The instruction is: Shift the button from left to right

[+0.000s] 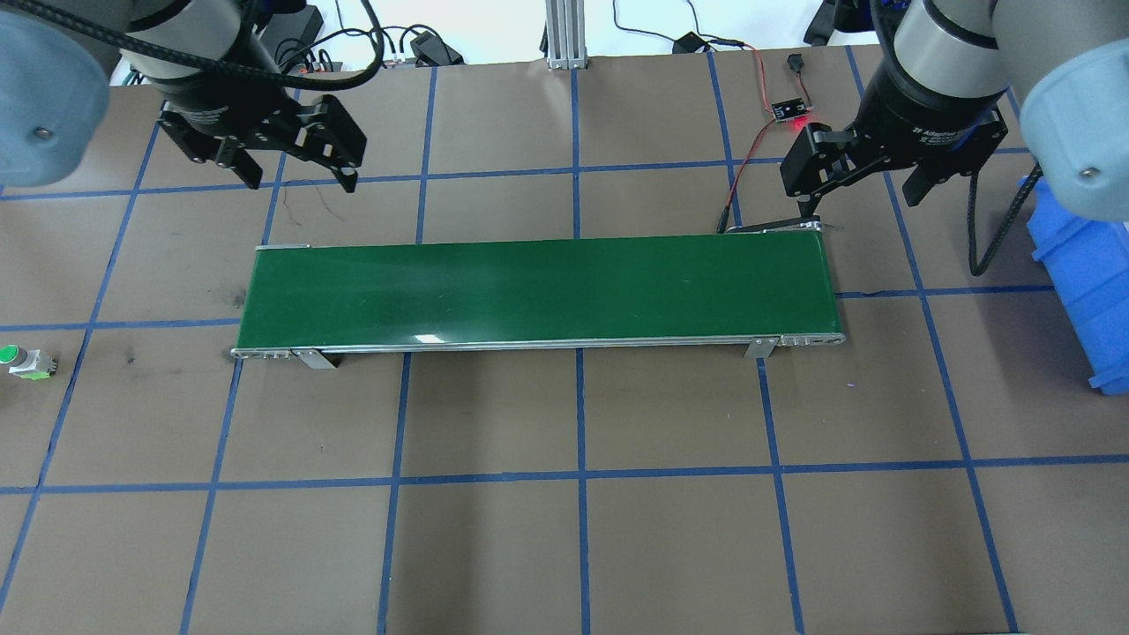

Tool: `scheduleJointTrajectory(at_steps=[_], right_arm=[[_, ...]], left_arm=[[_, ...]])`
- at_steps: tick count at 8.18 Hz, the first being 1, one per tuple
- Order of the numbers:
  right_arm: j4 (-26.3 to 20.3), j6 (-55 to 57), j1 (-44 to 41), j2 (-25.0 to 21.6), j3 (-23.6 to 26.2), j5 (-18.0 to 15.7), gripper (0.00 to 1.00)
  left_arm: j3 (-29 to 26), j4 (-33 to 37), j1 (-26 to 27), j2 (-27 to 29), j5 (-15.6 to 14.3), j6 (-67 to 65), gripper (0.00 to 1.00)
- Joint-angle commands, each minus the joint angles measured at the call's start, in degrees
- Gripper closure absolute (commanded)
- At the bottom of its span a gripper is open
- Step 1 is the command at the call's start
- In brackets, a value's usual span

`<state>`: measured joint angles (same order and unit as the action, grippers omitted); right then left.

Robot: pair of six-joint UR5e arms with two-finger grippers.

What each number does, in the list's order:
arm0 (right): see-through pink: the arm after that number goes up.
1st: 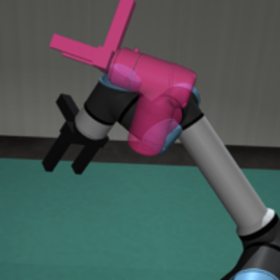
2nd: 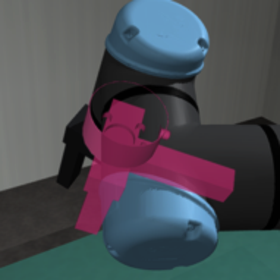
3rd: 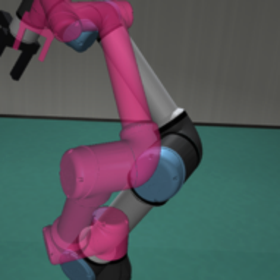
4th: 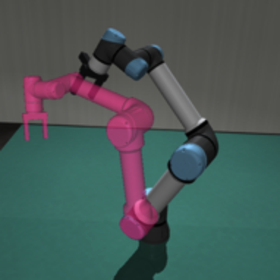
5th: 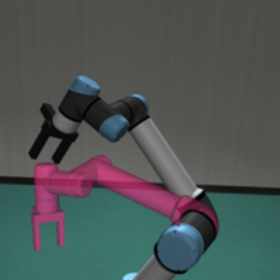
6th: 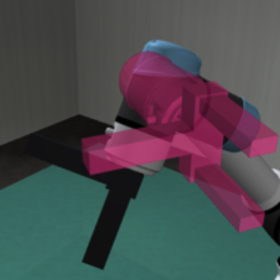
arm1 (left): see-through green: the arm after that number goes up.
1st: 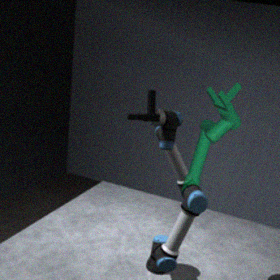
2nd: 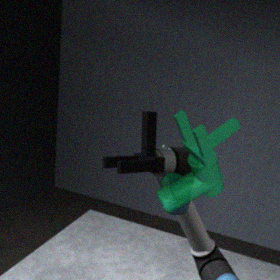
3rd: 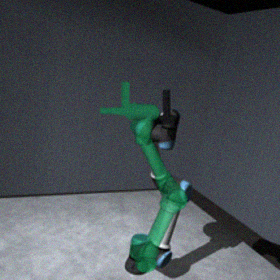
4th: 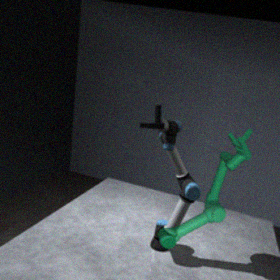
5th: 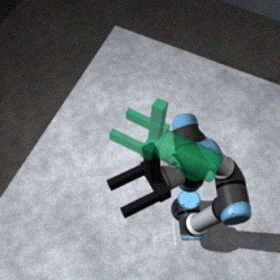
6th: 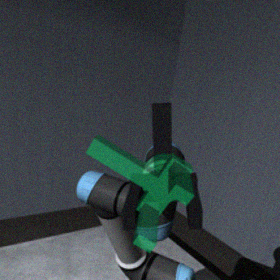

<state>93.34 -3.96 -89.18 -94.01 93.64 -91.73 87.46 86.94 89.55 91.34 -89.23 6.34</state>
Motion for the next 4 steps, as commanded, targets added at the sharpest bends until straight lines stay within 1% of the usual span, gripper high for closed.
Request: scheduleJointTrajectory(at_steps=[1,2,3,4], right_arm=[[0.0,0.0,0.06,0.06,-0.03,0.06,0.0],[0.0,-0.09,0.06,0.06,-0.03,0.06,0.0],[0.0,0.0,0.06,0.06,0.05,0.06,0.0],[0.0,-0.09,0.06,0.06,-0.03,0.06,0.0]], left_arm=[[-0.35,2.95,-16.18,1.2,-0.24,13.55,0.0],[0.08,2.62,-22.95,2.25,-1.37,20.57,0.0],[-0.35,2.27,-27.72,4.18,-4.77,26.04,0.0],[-0.18,1.57,-32.29,5.76,-5.68,29.48,0.0]])
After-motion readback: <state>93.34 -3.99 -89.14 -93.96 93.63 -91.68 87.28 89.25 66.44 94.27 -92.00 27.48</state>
